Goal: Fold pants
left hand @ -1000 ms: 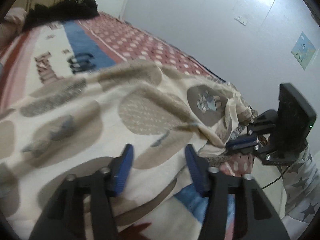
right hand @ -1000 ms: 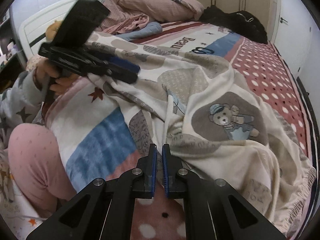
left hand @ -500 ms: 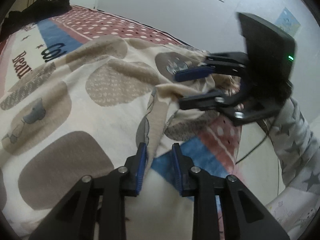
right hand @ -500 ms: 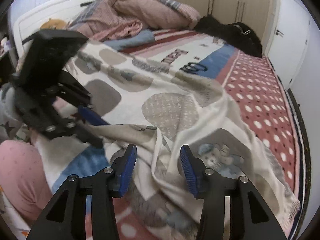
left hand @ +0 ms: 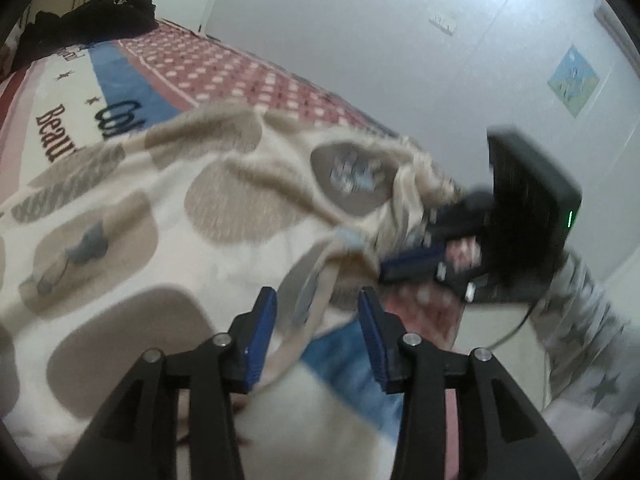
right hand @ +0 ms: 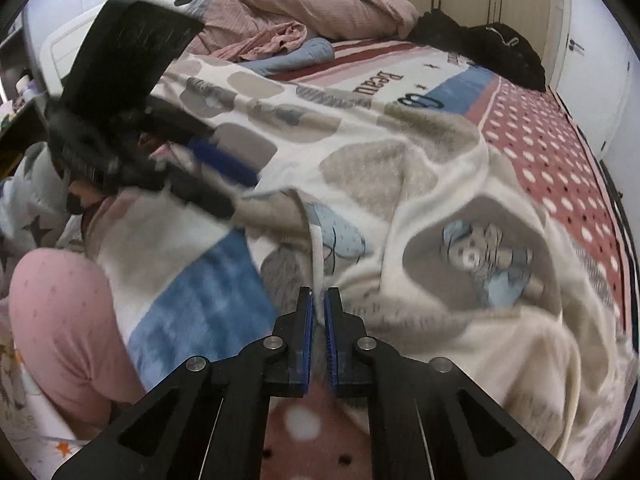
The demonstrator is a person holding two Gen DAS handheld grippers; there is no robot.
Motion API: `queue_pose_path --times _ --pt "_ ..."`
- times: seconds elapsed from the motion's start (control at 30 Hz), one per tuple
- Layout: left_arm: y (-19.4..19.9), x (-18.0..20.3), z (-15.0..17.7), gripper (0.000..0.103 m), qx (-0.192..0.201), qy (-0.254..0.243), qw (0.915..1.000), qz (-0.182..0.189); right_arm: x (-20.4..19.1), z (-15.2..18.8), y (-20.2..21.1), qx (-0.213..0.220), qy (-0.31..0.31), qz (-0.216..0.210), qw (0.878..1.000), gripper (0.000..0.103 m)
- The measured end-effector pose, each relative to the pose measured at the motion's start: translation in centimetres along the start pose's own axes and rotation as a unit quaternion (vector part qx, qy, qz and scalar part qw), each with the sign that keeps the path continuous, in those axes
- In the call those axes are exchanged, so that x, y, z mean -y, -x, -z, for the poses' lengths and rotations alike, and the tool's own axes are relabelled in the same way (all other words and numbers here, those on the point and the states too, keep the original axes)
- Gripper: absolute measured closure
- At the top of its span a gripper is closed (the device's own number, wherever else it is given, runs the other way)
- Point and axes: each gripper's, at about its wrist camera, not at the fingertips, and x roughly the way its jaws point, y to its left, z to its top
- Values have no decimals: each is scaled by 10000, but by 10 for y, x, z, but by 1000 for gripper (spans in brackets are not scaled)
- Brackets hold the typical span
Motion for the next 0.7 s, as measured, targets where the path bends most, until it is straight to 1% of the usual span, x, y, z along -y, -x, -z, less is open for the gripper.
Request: queue_pose_path --times 0.07,0.13,0.2,0.27,0.33,0.37,0.4,0.43,0.47,0.57,0.63,0.67,0.7 --pt "-6 2 -13 63 155 113 9998 91 -1 6 2 -23 -46 -50 10000 102" --pt "-17 5 -25 63 204 128 9997 64 -4 11 4 -62 -32 -50 10000 102" --pt "-31 7 -35 63 75 65 9999 65 -5 14 10 -27 -14 -26 10000 101" --pt "-51 8 -39 63 -189 -1 9998 -27 -3 13 25 171 -48 145 9997 101" --pt "-61 7 -36 63 -364 -50 9993 -92 4 11 44 366 -88 421 9984 88" --pt "-64 8 -34 63 -396 -86 9991 -96 7 11 51 415 -85 577 9974 66" --pt "-65 8 -33 63 -404 -116 9991 -87 13 10 58 445 -64 814 9957 49" --pt "-65 9 -32 63 -409 -140 9991 -51 18 11 63 468 -55 1009 9938 45" --pt "-65 9 -32 63 -431 -145 9990 18 27 11 68 460 -95 1122 9926 44" --pt "-63 15 -28 63 -552 -210 9979 272 61 12 66 262 -380 1266 9909 38" --pt "-63 24 -24 63 -630 -357 9969 312 84 13 58 112 -607 1312 9894 38" --pt "-63 29 -22 63 -661 -432 9965 291 92 13 56 91 -689 1269 9895 40" --pt "-63 32 -20 63 -690 -502 9960 275 98 13 53 91 -795 1103 9907 56"
